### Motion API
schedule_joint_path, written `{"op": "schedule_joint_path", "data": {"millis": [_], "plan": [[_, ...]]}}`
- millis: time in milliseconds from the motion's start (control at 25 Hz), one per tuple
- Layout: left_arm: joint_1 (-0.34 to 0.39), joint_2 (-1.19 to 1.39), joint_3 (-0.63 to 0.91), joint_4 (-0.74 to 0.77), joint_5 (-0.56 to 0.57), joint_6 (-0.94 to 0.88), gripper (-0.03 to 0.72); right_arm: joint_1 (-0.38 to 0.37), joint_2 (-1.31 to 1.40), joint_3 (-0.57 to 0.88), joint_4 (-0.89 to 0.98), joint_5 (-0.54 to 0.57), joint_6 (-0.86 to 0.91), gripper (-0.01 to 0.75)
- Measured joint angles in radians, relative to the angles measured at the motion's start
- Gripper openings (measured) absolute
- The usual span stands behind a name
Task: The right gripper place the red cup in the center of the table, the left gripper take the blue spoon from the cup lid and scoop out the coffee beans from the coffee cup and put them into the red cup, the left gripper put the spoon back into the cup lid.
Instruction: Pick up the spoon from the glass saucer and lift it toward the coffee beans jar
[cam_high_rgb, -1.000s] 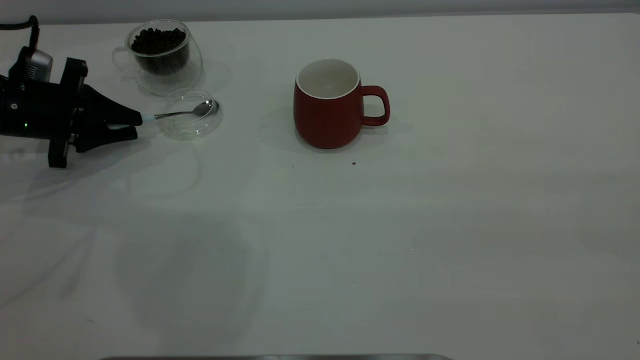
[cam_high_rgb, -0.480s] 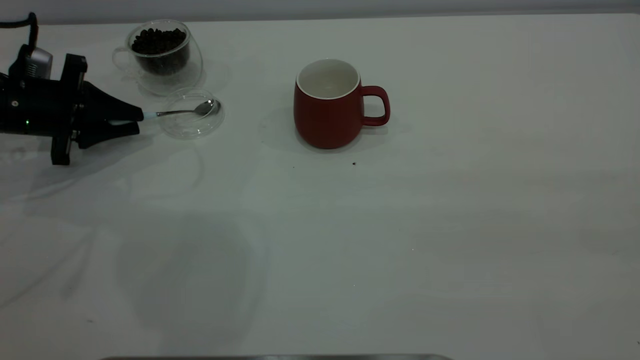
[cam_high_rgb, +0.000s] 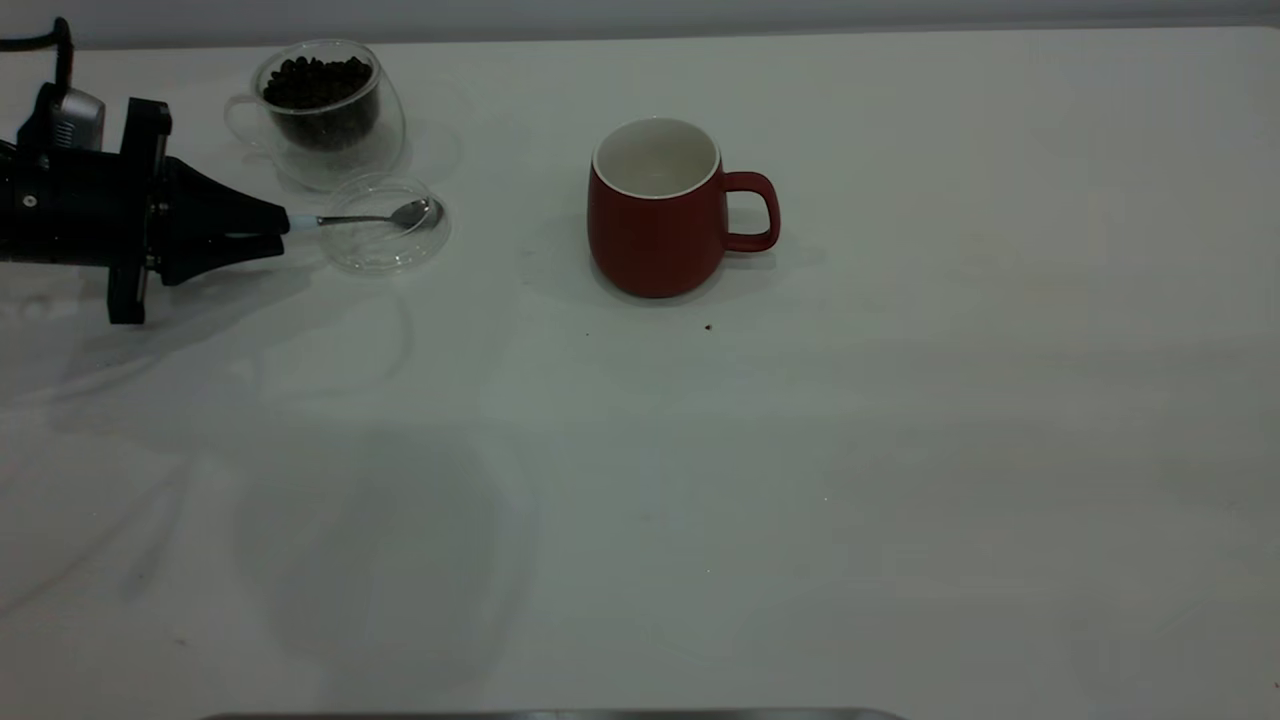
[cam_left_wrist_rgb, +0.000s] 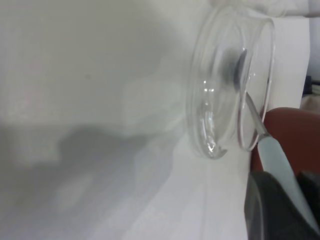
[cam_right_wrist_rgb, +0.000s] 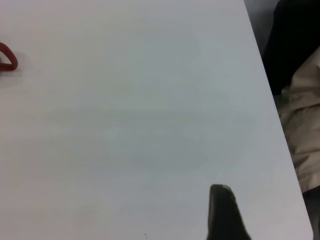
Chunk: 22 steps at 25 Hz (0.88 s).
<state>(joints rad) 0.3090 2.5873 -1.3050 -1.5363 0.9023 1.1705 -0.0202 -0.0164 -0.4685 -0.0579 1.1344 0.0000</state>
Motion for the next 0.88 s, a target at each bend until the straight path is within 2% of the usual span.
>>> {"op": "schedule_joint_path", "data": {"millis": [520, 720, 880], "plan": [[0.0, -0.005, 0.0, 0.012, 0.009, -0.064, 0.124, 0.0, 0.0, 0.0, 0.0, 0.0, 0.0, 0.476], [0.01, -0.078, 0.0, 0.082, -0.052, -0.067, 0.124, 0.0, 0.0, 0.0, 0.0, 0.0, 0.0, 0.476], [0.017, -0.14, 0.0, 0.161, -0.057, -0.1, 0.123, 0.0, 0.0, 0.0, 0.0, 0.0, 0.0, 0.476]]}}
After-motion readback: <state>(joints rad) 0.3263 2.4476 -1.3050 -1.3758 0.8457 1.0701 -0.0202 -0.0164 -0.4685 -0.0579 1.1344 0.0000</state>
